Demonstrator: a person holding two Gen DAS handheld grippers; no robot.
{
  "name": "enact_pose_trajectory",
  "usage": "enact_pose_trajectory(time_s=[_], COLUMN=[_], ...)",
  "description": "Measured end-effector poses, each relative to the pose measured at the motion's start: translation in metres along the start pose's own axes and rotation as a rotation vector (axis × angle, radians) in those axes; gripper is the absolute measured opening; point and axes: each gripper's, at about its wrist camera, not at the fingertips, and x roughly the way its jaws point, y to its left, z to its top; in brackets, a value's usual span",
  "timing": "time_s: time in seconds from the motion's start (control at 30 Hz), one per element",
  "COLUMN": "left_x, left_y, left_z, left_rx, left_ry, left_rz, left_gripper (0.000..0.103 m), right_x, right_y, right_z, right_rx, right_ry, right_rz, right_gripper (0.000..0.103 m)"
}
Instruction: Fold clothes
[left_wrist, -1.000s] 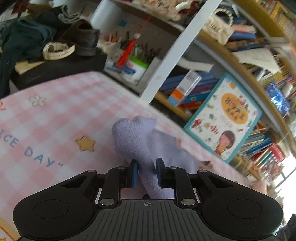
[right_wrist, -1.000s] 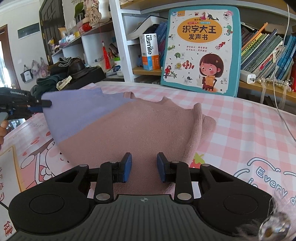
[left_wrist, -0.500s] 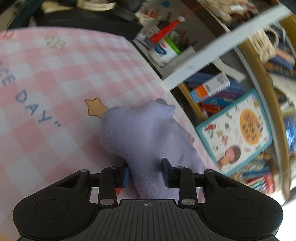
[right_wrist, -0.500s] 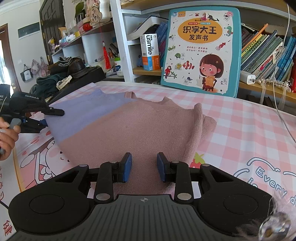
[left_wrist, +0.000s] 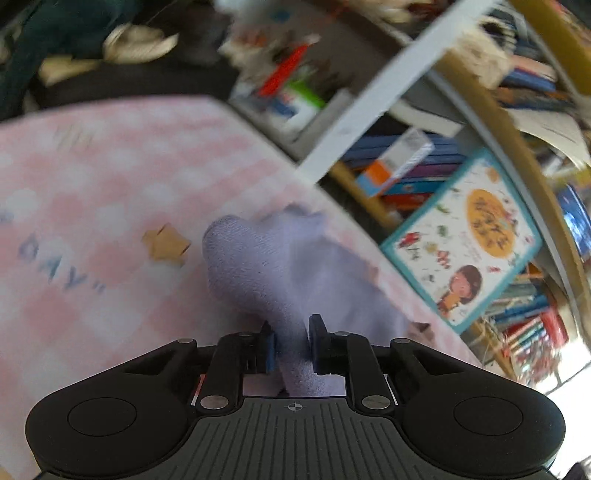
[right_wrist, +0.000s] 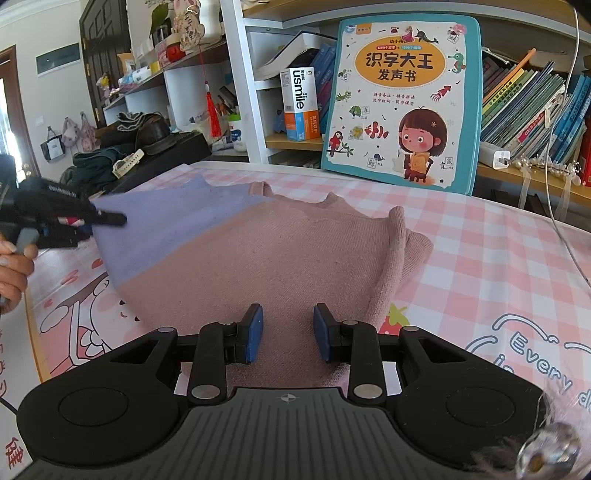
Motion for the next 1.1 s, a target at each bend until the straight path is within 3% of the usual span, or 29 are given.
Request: enact_pose_trajectory(time_s=[0.07,0.23,0.47,0.7,1.0,1.07,1.1], left_x=[0.004,0.011,0.014,0.016,0.023,0.024,0.025], left_y=[0.005,0.009,0.004,0.005,0.012,0.012,0.011], left_z=[-0.001,0.001,0.0,0.003,0.002,0.002,0.002], left_rx=[-0.018,-0.052,-0.022,-0.049,-0.095,-0.093,-0.087], left_ry=[0.009,0.008,0.005,0.013,-0.024,-0.029,-0.03], left_rz=[0.0,-0.018,-0.029,-0.04,-0.073,-0.066,-0.057], left_gripper=[0.025,0.026,0.034,0.038,0.034,0.03,0.023], right_x=[0.0,-0.006,-0.019,-0.015,-0.007,-0.006,-0.006], right_y=[0.0,-0.002,-0.02,-0.031,-0.038,-0.038,-0.038], right_z=[0.0,0.001,0.005,0.005,-0.002,-0.002,-0.002], right_rx=[0.003,-0.009,0.054,0.076,0.135,0.139,0.142], right_ry=[0.001,-0.008,-0.047,-0.01,0.023,0.023,0.022], right_rz=[0.003,0.01,-0.008,-0.117,-0.069,-0.06,-0.058], right_gripper=[0.029,0.034,0.034,0.034,0.034,0.034,0.034])
